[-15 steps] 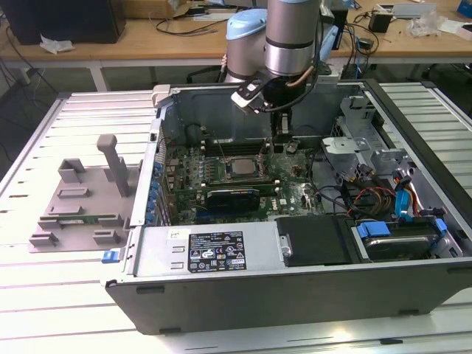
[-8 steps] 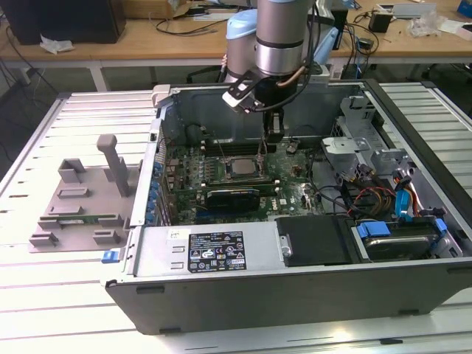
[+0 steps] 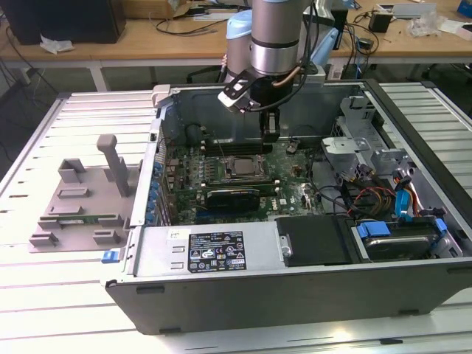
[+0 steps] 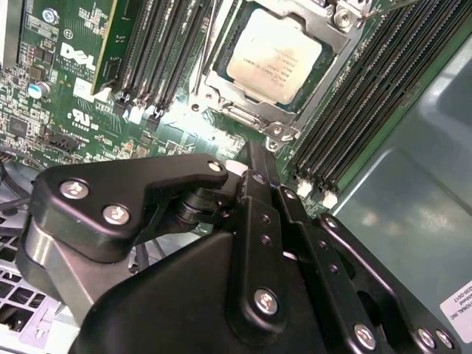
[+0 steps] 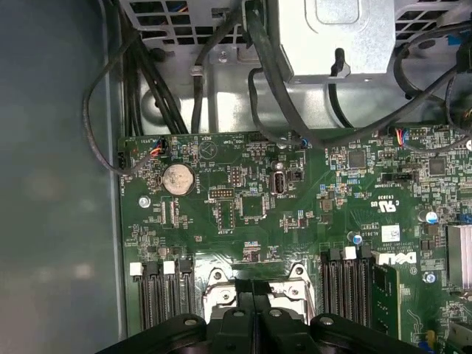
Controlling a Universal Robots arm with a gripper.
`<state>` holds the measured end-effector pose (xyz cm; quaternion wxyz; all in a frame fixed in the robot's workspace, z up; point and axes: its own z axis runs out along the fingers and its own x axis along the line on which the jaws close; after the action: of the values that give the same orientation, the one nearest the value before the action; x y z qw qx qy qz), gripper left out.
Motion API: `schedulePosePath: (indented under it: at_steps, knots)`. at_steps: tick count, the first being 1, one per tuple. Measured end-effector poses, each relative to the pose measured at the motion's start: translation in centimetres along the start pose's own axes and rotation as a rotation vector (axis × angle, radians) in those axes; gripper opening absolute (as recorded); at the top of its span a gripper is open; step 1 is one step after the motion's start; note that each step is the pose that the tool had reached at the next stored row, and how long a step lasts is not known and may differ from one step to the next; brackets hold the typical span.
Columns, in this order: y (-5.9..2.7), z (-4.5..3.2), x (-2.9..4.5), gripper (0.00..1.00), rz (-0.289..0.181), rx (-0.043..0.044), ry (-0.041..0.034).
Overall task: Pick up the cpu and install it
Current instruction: 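Close the cpu cover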
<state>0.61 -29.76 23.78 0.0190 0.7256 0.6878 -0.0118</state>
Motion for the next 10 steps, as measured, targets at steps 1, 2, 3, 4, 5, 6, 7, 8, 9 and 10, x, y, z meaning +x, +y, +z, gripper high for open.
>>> schedulePosePath:
  at_steps: [1, 2, 3, 4, 5, 6, 7, 8, 9, 10]
  knots:
    - [0.00, 0.00, 0.00, 0.11, 0.000, 0.0000, 0.0000]
    - [0.00, 0.00, 0.00, 0.11, 0.000, 0.0006, 0.0000]
    - [0.00, 0.02, 0.01, 0.11, 0.000, 0.0056, 0.0001]
    - [-0.01, 0.01, 0.00, 0.11, 0.000, 0.0082, -0.0004]
    - [-0.01, 0.01, 0.00, 0.11, 0.000, 0.0088, -0.0003]
    - [-0.01, 0.01, 0.00, 0.11, 0.000, 0.0093, -0.0004]
    - [-0.01, 0.01, 0.00, 0.11, -0.001, 0.0093, -0.0004]
    - [-0.02, 0.01, 0.00, 0.11, -0.005, 0.0091, -0.0004]
    - [-0.03, 0.01, 0.00, 0.11, -0.015, 0.0087, -0.0003]
    - [-0.03, 0.01, 0.00, 0.11, -0.034, 0.0078, -0.0001]
